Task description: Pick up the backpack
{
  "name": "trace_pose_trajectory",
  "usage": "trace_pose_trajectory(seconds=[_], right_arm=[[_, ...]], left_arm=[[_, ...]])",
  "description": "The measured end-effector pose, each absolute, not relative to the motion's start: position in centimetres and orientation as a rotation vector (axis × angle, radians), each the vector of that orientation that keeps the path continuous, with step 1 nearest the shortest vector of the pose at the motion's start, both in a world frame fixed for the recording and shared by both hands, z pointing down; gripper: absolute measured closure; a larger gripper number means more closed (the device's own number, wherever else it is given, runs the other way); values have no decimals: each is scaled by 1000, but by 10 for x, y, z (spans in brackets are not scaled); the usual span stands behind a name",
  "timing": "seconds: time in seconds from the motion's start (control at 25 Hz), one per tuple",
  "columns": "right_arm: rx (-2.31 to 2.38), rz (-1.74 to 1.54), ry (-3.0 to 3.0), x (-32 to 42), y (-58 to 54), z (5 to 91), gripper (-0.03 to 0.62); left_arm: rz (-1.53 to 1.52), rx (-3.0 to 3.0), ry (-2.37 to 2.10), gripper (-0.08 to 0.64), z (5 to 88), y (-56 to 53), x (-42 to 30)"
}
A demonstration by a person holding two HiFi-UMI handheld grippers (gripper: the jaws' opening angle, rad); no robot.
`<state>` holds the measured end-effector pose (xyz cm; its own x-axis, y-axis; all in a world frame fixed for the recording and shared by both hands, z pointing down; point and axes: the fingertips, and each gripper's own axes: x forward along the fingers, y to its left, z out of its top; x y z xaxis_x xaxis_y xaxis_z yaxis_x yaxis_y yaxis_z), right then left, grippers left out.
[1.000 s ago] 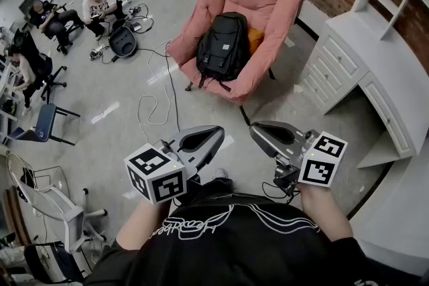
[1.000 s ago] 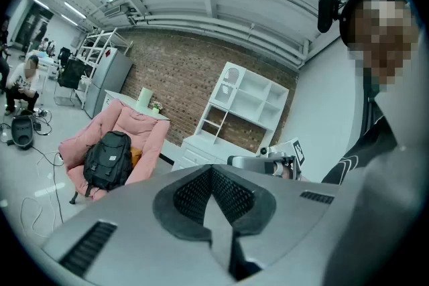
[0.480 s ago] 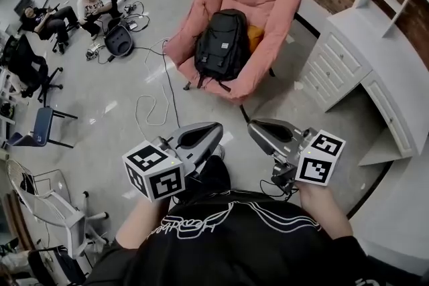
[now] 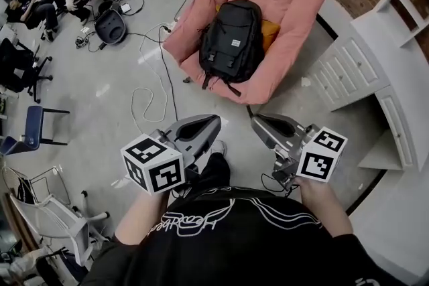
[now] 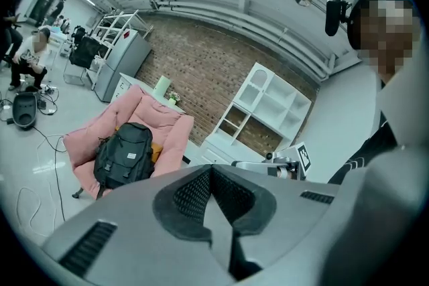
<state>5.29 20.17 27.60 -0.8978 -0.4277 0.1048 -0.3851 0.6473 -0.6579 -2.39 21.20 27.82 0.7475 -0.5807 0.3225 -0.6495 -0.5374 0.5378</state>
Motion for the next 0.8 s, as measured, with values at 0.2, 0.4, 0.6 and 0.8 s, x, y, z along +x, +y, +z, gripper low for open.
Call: trace_pose_trajectory(seconds=[0.2, 0.4, 0.6, 0.8], right_arm=[[-757, -1170, 2778, 18, 133, 295, 586], [-839, -1185, 2764, -5, 81, 302, 586], [-907, -1189, 2749, -6, 45, 311, 586], [-952, -1246, 2708, 4, 14, 328, 586]], left_arm=[[165, 2266, -905, 557, 296, 141, -66], [174, 2249, -881, 557, 306, 83, -98], [211, 2238, -889, 557, 321, 42, -113], [242, 2197, -891, 557, 341, 7, -113]])
